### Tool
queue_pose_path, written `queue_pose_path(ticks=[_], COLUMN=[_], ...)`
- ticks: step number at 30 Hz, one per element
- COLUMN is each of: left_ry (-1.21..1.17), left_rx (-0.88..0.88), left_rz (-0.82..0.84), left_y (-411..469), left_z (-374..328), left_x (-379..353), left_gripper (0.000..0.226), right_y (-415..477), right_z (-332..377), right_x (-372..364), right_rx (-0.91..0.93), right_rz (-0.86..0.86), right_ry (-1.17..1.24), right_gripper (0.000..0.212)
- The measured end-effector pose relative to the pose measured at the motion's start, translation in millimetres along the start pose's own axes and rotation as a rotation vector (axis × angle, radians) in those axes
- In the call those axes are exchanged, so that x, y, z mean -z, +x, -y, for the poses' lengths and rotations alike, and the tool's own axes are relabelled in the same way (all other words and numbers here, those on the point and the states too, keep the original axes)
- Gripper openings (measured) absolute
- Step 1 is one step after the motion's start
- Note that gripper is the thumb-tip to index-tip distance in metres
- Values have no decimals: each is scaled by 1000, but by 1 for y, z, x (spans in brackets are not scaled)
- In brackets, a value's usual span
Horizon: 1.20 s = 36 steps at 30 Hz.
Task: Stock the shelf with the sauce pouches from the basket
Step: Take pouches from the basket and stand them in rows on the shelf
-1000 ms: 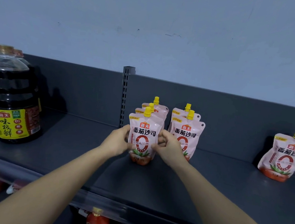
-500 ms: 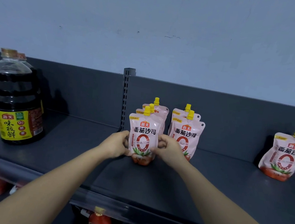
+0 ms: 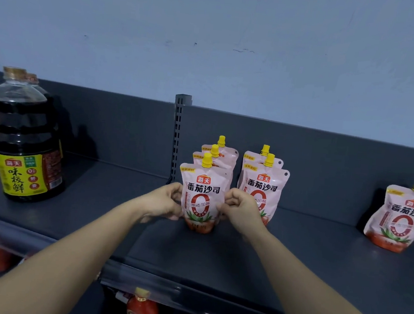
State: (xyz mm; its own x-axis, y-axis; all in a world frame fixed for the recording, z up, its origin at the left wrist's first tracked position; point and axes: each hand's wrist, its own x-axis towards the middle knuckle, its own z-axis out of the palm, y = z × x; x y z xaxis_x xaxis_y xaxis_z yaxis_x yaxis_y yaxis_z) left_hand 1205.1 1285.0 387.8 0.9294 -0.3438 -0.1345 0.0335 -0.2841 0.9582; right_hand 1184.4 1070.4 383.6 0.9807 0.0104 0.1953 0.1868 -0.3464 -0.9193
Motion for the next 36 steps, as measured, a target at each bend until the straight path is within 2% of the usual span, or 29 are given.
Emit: queue_pose_path(ticks=[2, 4, 6, 10, 14, 19, 21, 24, 28, 36], left_ry=[-29, -91, -147, -135, -238, -274, -307, -374, -466, -411], left_rx=[30, 81, 159, 237, 247, 277, 302, 335, 390, 444], left_rz=[32, -28, -12, 143, 184, 105, 121, 169, 153, 141], left_y=[-1, -2, -4, -11, -15, -14, -14, -14, -8, -8], left_z=[3, 2, 0, -4, -6, -3, -3, -3, -1, -10], left_x=[1, 5, 7, 3, 3, 4, 7, 10, 8, -3], left_gripper=[58, 44, 32, 38, 34, 26, 20, 25, 37, 39], right_y=[-3, -6, -6, -2, 0, 0, -1, -2, -1, -1], right_z=[2, 4, 7, 20, 22, 30, 32, 32, 33, 34], right_x=[1, 1, -1, -10, -15, -17, -19, -20, -17, -10], right_rx=[-10, -13, -5, 49, 37, 3, -7, -17, -19, 3], right_rz=[10, 32, 70, 144, 130, 127, 128, 127, 107, 105], right_ry=[89, 181, 252, 264, 364, 446, 448, 462, 471, 456], right_gripper=[20, 20, 22, 25, 25, 20, 20, 20, 20, 21])
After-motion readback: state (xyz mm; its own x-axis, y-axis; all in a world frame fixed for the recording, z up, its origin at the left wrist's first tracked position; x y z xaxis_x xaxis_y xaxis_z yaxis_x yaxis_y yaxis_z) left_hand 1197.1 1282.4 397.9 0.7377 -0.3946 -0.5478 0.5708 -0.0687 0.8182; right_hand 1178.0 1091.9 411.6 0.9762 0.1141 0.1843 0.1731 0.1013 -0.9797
